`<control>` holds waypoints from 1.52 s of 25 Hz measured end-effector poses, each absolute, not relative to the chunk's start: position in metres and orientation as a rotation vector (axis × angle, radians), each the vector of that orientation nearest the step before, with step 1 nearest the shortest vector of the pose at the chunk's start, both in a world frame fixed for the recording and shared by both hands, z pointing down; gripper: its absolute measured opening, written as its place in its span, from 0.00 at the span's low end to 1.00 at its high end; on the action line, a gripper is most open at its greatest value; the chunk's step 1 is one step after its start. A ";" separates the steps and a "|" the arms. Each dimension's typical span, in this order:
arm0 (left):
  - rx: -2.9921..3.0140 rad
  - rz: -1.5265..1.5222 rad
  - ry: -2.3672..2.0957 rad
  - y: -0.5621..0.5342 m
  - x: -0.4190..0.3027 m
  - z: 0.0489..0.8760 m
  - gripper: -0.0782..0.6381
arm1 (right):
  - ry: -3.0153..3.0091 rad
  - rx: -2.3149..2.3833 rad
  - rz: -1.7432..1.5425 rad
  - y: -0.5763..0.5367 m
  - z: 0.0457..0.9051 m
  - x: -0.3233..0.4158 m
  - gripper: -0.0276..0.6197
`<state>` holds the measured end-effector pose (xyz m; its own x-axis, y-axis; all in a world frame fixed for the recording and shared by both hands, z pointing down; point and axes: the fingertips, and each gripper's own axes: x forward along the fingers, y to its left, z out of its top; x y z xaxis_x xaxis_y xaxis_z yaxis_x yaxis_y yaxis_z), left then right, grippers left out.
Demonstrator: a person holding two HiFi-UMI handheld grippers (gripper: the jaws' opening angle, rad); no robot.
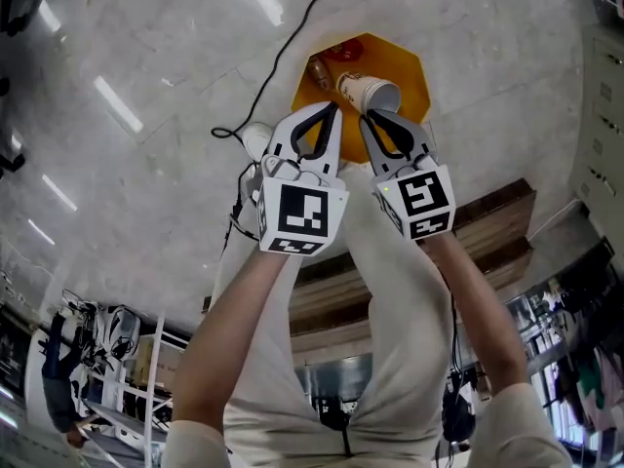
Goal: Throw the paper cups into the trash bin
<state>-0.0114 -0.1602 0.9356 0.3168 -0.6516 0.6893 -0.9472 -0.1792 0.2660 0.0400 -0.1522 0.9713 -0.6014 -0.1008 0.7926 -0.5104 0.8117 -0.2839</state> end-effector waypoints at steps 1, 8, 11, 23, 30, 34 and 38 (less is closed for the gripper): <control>1.920 0.565 -1.410 -0.160 -0.009 0.933 0.12 | -2.163 0.452 0.642 -0.152 0.970 0.041 0.16; 1.944 0.576 -1.404 -0.158 0.003 0.911 0.12 | -2.182 0.474 0.668 -0.157 0.943 0.053 0.21; 1.948 0.569 -1.411 -0.162 0.006 0.889 0.12 | -2.197 0.489 0.665 -0.161 0.921 0.058 0.19; 2.009 0.496 -1.450 -0.179 0.022 0.702 0.12 | -2.320 0.570 0.664 -0.188 0.727 0.061 0.05; 2.037 0.484 -1.477 -0.187 0.031 0.586 0.12 | -2.403 0.631 0.639 -0.201 0.602 0.065 0.05; 2.042 0.467 -1.494 -0.181 0.036 0.522 0.12 | -2.440 0.638 0.630 -0.197 0.539 0.074 0.05; 2.038 0.430 -1.538 -0.173 0.034 0.464 0.12 | -2.483 0.618 0.587 -0.190 0.479 0.077 0.05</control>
<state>0.0337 -0.1726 0.4641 0.2957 -0.7783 0.5539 -0.9527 -0.1979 0.2305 0.0768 -0.1902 0.4791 -0.7659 -0.3062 0.5653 -0.5269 0.8029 -0.2790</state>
